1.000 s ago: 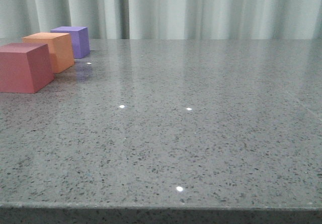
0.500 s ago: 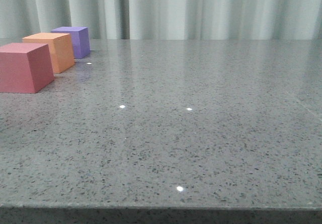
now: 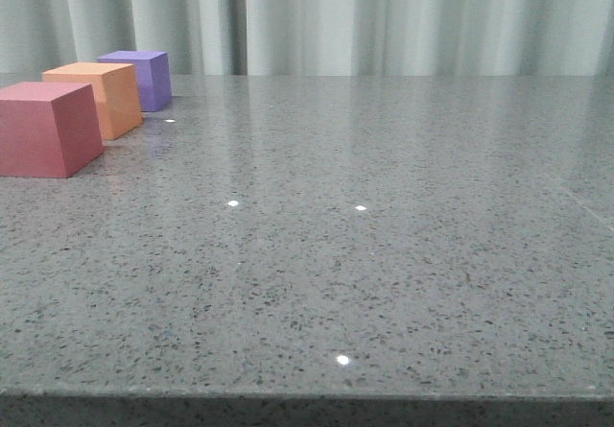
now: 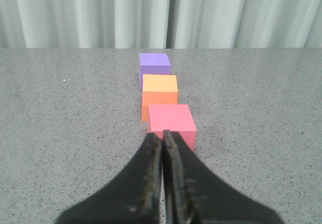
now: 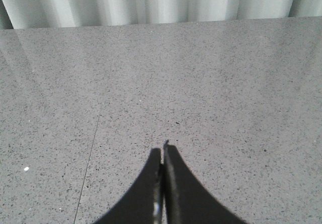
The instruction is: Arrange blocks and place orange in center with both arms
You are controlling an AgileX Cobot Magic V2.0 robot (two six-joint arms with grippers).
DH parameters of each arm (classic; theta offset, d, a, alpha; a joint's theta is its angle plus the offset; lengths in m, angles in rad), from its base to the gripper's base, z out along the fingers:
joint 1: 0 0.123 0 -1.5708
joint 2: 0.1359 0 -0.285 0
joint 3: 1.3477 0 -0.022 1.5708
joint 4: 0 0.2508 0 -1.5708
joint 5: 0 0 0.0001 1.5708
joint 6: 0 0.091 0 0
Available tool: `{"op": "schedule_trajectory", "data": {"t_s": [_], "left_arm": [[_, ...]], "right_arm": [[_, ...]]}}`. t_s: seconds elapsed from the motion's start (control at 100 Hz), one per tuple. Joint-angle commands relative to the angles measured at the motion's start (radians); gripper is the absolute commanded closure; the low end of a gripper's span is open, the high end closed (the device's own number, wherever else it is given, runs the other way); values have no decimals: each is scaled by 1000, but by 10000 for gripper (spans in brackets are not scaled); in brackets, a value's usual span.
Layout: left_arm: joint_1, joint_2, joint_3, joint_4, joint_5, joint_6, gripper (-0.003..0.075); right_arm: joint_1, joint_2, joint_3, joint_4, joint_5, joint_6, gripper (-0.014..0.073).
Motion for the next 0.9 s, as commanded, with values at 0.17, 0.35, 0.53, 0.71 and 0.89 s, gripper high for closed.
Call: {"op": "schedule_trajectory", "data": {"t_s": [0.17, 0.35, 0.53, 0.71, 0.89], "left_arm": [[0, 8, -27, -4, -67, -1, 741], [0, 8, -27, -4, -67, -1, 741], [2, 8, -27, 12, -92, -1, 741], [73, -45, 46, 46, -211, -1, 741], [158, -162, 218, 46, -355, -1, 741]], "right_arm": [[-7, 3, -27, -24, -81, -12, 662], [-7, 3, -27, -24, -81, -12, 662], [-7, 3, -27, -24, -81, -12, 662], [-7, 3, -27, -24, -81, -12, 662], [-7, 3, -27, -24, -81, -12, 662]]}}
